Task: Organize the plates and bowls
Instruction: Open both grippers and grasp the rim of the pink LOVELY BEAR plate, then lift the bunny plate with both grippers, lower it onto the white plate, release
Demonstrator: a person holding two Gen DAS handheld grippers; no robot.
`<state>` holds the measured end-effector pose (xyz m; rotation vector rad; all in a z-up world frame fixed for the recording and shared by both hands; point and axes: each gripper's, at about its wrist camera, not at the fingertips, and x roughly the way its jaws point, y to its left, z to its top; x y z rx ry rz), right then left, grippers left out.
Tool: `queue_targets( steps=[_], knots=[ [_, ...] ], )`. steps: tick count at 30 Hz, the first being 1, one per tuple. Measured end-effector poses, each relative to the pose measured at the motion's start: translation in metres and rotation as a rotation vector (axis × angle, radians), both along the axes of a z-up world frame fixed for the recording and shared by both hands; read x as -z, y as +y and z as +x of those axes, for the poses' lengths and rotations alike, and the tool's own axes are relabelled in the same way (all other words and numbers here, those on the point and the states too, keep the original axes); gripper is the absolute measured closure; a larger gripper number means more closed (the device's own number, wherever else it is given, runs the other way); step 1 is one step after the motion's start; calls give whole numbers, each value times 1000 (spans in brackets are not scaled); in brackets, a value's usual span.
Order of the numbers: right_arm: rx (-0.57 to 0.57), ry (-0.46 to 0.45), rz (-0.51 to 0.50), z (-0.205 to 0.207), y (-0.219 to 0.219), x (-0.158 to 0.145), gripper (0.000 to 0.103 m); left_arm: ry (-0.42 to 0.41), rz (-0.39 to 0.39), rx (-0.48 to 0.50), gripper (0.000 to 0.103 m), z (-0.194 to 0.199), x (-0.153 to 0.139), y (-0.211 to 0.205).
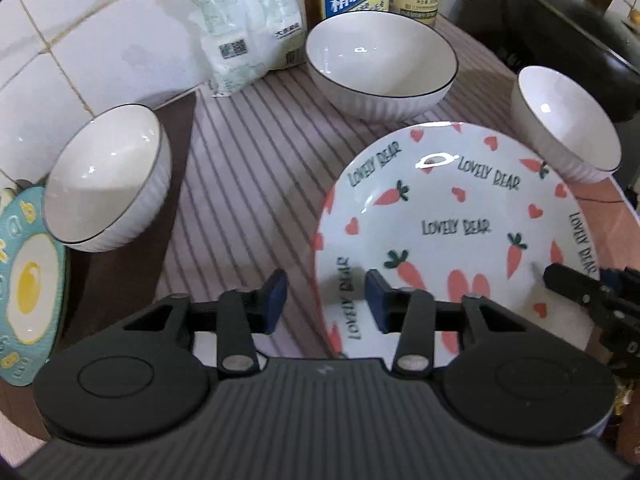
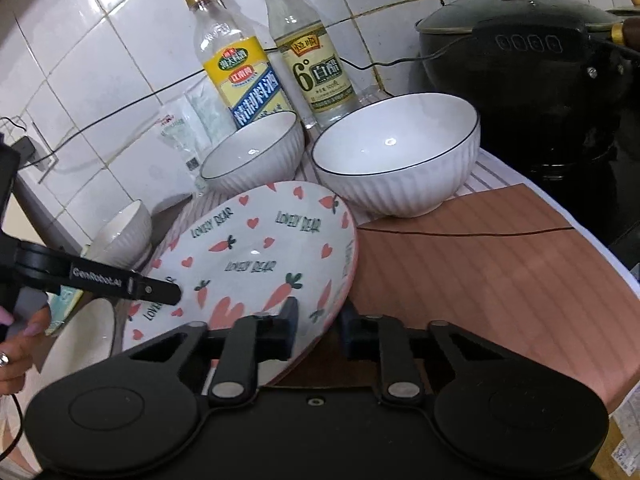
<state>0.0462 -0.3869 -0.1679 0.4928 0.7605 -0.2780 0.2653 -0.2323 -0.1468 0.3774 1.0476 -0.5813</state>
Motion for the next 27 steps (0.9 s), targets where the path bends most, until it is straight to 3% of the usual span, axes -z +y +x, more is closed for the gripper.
queue_targets(
  steps=[2,6,13,18,27],
  knots=[
    [-3,-6,5,-1,-1,1,82,18,-14,6,77,0,0,-2],
    [-1,-8,-9,-1,1,1,81,26,-33,-2,79,0,-1,2],
    [9,-19,10,-1,-2,3,81,30,-42,-6,80,0,-1,3],
    [31,13,31,3,-2,-1,81,73,-70,-59,84,2,-4,10],
    [-25,46,68,-12,19,-13,81,91,-106,-82,84,-13,-16,36]
  ],
)
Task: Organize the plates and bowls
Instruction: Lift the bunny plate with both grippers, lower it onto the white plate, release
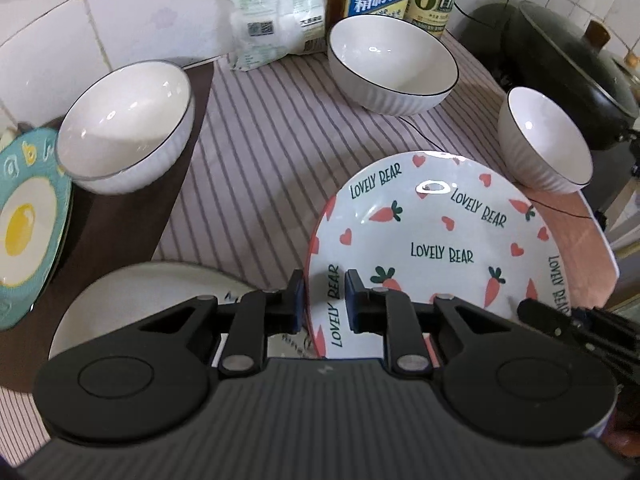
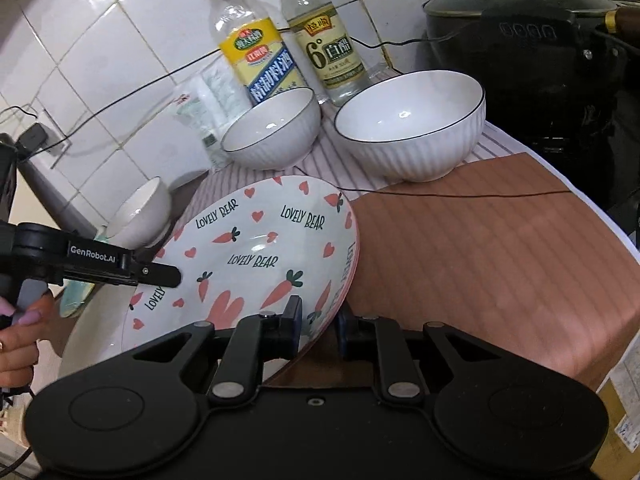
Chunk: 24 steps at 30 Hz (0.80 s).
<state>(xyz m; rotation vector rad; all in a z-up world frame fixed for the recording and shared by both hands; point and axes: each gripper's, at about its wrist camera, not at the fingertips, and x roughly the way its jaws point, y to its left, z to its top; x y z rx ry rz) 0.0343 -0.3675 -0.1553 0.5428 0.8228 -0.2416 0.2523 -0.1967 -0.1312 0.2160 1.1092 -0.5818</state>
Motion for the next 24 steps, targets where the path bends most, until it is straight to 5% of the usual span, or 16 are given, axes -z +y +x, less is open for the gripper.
queue_targets(
  steps=[9,14,24],
  knots=[
    [-27,-66,34,-16,19,-33,81,5,-18,4,84,-19,-33,29],
    [-96,-86,-12,-11,38,-53,81,81,-52,-73,84,-19,-39,63],
    [-204,-88,1,0,73,-73,81,88,-88,-174,84,-41,-52,121]
  ],
)
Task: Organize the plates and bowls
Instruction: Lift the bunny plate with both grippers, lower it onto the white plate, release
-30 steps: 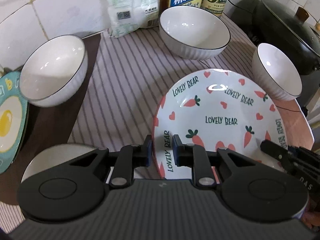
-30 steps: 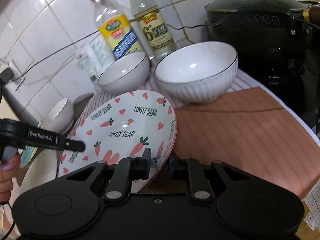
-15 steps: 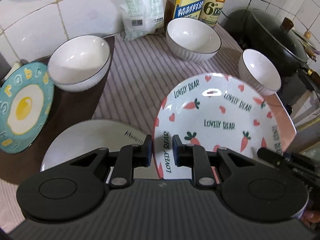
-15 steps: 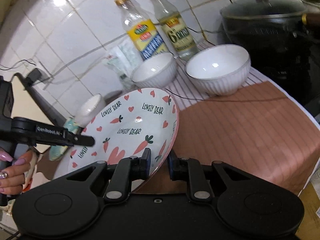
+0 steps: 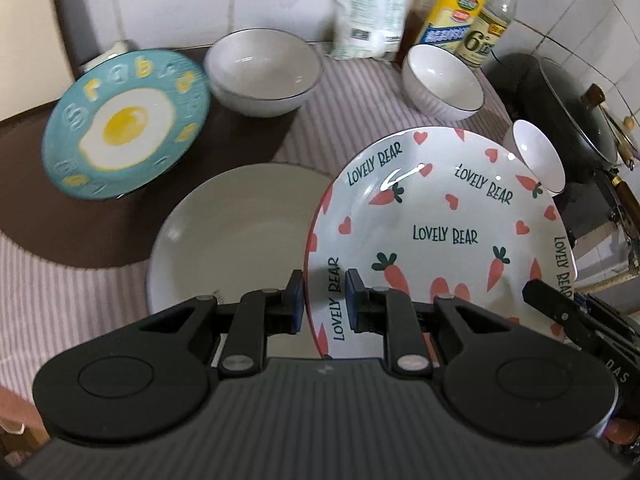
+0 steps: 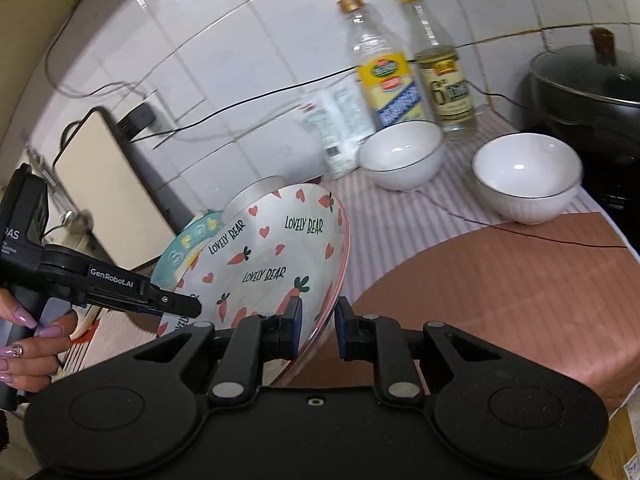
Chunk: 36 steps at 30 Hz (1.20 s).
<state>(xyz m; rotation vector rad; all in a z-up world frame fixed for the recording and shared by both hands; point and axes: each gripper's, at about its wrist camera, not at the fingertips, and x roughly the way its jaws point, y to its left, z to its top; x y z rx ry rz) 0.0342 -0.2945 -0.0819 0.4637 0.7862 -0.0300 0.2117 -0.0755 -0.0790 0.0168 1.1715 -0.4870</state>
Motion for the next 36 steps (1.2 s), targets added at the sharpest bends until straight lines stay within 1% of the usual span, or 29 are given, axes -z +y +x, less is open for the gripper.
queue_targets(
  steps=[5,17,24,27,36],
  knots=[
    [-42,13,18,1,19,0,81,21,3,-38,84,-9,3,28],
    [-109,71,32,14,47,20,81,75,6,-111,84,-15,28,68],
    [-131,114,25,29,55,32,82,86,27,-136,84,-10,37,76],
    [-134,131,37,35,55,37,82,85,43,-140,84,-8,39,79],
    [-119,188,64,49,60,53,82,74,111,-130,84,2,43,78]
  ],
)
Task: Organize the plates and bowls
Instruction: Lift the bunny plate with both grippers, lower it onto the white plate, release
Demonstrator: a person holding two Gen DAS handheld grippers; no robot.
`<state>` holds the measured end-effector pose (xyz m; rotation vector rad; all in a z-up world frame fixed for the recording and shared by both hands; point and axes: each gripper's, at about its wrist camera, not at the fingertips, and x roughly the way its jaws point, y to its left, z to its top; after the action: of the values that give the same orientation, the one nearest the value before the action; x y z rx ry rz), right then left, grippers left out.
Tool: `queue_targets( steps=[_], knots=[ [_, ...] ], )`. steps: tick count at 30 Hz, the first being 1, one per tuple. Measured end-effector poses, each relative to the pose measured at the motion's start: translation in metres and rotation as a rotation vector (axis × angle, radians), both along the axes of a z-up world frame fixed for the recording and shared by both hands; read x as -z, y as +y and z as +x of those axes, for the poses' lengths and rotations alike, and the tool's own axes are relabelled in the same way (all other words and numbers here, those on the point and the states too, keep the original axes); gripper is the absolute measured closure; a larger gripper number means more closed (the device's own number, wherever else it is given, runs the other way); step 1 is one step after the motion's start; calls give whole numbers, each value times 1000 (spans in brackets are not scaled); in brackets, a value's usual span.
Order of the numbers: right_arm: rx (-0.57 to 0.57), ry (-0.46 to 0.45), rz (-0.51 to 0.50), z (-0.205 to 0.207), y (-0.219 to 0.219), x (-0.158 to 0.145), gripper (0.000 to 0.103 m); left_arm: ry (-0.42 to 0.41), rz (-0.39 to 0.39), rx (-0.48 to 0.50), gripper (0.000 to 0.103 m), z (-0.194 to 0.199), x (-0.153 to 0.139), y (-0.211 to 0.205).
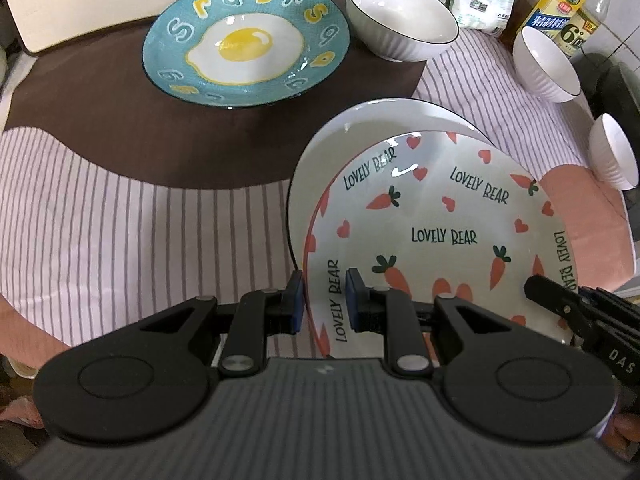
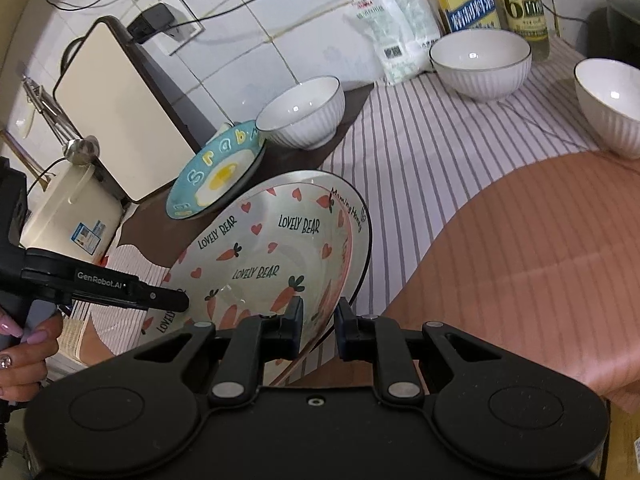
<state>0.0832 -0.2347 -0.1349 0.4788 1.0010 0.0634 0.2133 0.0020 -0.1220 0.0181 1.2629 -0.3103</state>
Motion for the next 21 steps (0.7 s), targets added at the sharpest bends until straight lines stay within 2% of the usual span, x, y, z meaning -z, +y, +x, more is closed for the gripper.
queue_targets(
  steps=[7,11,16,21],
  knots=[
    [-8,46,-52,9,8,-1,82,-5,41,5,84,6,1,-4],
    [-3,63,-127,16,19,-6,82,-46,101,38,85,3,0,-16],
    [-9,70,-153,24,21,-9,82,-83,178,71,85,0,3,-27],
    [-49,76,-238,28,29,-7,76,-114,206,100,85,-4,3,-34]
  ],
)
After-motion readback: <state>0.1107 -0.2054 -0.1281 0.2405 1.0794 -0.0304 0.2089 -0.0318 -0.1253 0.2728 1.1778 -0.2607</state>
